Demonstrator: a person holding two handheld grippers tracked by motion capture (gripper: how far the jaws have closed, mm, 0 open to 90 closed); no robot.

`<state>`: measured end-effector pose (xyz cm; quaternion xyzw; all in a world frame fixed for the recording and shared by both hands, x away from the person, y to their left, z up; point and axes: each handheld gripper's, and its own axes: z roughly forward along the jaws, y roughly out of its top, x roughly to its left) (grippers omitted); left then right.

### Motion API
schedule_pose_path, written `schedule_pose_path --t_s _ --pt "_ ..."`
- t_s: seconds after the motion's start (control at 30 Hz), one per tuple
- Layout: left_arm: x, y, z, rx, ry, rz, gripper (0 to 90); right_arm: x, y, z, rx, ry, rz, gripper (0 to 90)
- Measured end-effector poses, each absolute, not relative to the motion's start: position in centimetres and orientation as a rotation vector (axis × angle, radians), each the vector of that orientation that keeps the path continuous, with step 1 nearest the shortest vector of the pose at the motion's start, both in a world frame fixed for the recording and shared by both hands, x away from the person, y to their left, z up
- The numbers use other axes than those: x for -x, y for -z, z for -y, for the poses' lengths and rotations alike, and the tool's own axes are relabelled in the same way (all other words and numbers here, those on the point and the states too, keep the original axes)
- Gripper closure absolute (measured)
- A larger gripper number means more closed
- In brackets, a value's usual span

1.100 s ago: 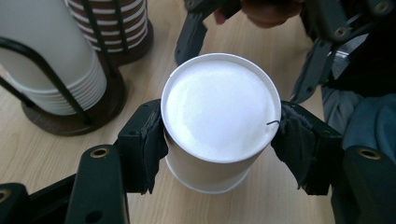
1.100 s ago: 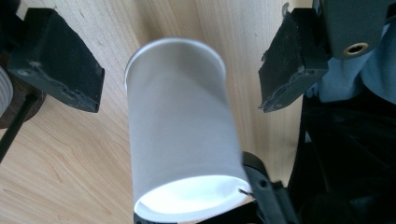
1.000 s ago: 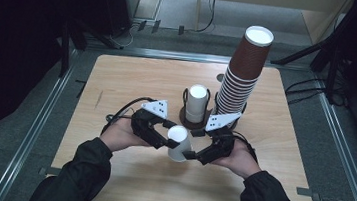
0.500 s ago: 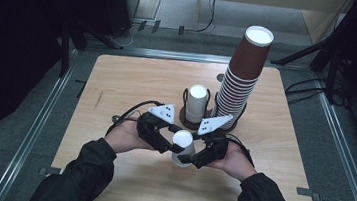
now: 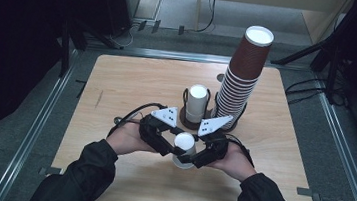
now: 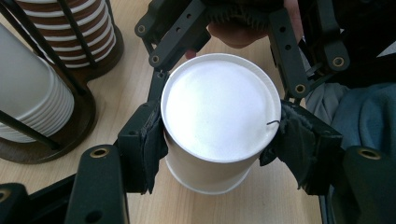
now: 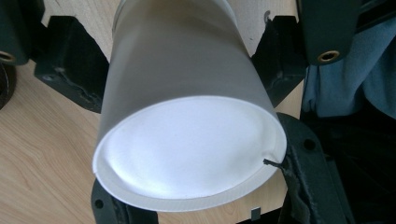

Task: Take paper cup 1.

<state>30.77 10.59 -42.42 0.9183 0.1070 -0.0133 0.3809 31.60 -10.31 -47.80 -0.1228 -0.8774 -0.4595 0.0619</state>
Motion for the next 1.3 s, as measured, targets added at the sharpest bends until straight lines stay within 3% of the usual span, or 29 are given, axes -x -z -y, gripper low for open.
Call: schedule_pose_path --t_s 0.53,0.77,1.3 --pt "-30.8 42.9 -10.5 -2.359 0.036 -0.308 35.1 -31.3 47.8 10.2 0.340 1.366 2.709 30.4" --pt "-30.9 43.0 -10.6 -2.344 0.042 -0.349 17.8 -31.3 47.8 10.3 0.347 1.373 2.712 30.5" --pt "-31.7 43.9 -13.4 -2.324 0.109 -0.485 13.0 -32.1 47.8 12.2 0.443 1.436 2.708 30.4"
